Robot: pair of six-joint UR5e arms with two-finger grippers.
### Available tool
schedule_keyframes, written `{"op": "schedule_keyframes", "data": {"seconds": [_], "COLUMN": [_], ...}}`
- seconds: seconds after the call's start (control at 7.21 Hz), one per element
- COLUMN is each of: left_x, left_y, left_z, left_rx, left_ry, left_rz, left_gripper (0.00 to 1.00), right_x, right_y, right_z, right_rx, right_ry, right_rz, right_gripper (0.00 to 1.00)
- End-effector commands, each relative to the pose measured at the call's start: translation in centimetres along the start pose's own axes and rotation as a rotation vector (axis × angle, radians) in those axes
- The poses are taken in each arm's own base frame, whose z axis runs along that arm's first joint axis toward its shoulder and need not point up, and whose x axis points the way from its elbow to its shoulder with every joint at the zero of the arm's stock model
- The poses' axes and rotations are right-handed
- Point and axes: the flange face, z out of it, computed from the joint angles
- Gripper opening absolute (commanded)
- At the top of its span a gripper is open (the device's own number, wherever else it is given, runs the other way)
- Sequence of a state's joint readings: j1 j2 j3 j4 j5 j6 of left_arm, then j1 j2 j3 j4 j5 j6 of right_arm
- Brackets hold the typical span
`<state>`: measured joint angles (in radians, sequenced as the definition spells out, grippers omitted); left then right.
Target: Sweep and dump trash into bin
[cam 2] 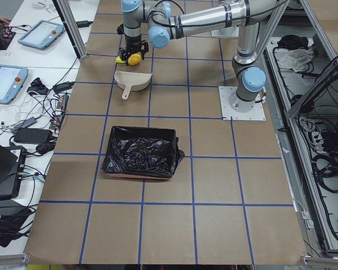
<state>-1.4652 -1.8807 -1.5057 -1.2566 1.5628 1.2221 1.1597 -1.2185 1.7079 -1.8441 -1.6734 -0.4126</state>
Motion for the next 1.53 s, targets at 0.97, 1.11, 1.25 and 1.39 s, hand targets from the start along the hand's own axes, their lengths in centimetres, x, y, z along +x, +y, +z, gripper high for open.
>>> {"op": "schedule_keyframes", "data": {"seconds": [0.97, 1.11, 1.25, 1.39], "left_x": [-8.3, -7.5, -7.1, -6.8], "left_y": [0.6, 0.5, 0.4, 0.1], "left_z": [14.5, 14.5, 14.2, 13.7], "left_rx": [-0.01, -0.009, -0.008, 0.003], "left_ry": [0.106, 0.156, 0.176, 0.179], "left_rz": [0.487, 0.479, 0.473, 0.462], "left_gripper": [0.95, 0.95, 0.95, 0.94], "right_x": [-0.2, -0.4, -0.7, -2.7], "right_y": [0.6, 0.6, 0.6, 0.6], "right_z": [3.3, 2.9, 1.3, -0.1], "right_rx": [-0.044, -0.038, -0.009, -0.001], "right_ry": [0.025, 0.029, 0.041, 0.066], "right_rz": [-0.09, -0.092, -0.083, -0.097], "right_gripper": [0.14, 0.13, 0.13, 0.13]}}
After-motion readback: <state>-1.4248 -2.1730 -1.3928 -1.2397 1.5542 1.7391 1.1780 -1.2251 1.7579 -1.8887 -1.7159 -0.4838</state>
